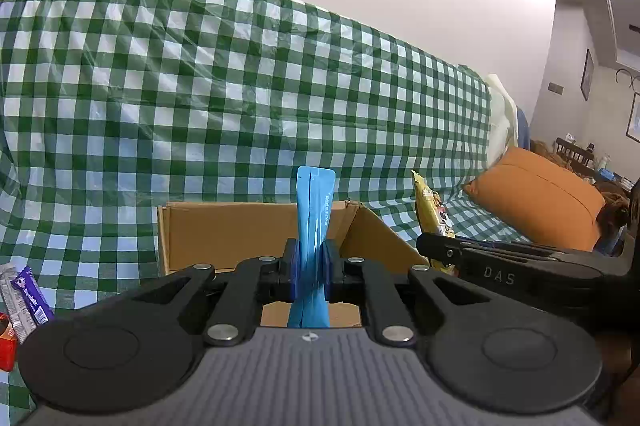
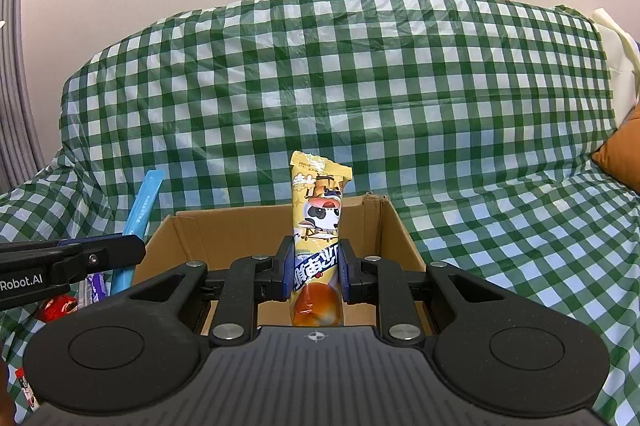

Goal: Organize snacks
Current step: 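Open right tool to drop the yellow bar while left tool releases the blue stick into the box, then move both tools back toward the remaining snacks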

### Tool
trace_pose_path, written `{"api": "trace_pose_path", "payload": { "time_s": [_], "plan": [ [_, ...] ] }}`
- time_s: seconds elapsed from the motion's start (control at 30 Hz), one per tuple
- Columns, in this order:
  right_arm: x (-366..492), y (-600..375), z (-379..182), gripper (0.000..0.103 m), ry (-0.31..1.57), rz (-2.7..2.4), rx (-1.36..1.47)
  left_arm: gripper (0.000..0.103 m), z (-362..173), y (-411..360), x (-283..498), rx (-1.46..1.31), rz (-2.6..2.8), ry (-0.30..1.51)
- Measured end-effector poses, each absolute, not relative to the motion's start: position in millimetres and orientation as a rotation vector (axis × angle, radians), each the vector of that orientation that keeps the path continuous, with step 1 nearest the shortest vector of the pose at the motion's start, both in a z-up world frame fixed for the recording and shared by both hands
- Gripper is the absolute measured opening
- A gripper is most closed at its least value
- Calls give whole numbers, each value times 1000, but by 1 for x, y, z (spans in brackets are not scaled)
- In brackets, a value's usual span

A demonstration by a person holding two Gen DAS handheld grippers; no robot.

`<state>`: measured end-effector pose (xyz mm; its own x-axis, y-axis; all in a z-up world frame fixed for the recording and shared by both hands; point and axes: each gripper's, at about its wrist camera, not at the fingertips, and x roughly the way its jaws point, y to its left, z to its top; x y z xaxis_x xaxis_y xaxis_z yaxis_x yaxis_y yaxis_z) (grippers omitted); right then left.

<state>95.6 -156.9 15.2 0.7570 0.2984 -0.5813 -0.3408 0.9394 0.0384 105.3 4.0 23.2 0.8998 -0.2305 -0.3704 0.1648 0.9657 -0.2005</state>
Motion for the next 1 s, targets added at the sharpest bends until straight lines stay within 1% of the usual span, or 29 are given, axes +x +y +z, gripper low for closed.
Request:
{"api": "trace_pose_path", "payload": {
  "time_s": [0.67,0.7,0.77,0.8,0.83,0.87,0.9,1.0],
  "plan": [
    [97,-157,15,23,621,353,-79,12,25,2,105,-168,-226,398],
    [98,-157,14,23,622,354,-80,13,25,2,105,-172,-234,399],
    [99,-157,13,24,630,357,-81,18,24,2,107,-188,-267,419],
    [101,-157,12,26,636,356,-79,27,22,2,108,-191,-269,430],
    [102,-157,11,33,644,352,-81,36,22,2,108,-189,-259,433],
    [102,-156,11,52,646,343,-85,36,22,2,108,-187,-251,433],
    [102,-156,10,60,641,333,-86,36,21,4,109,-193,-247,435],
    [103,-157,11,60,639,335,-80,36,21,10,110,-226,-236,439]
  ]
}}
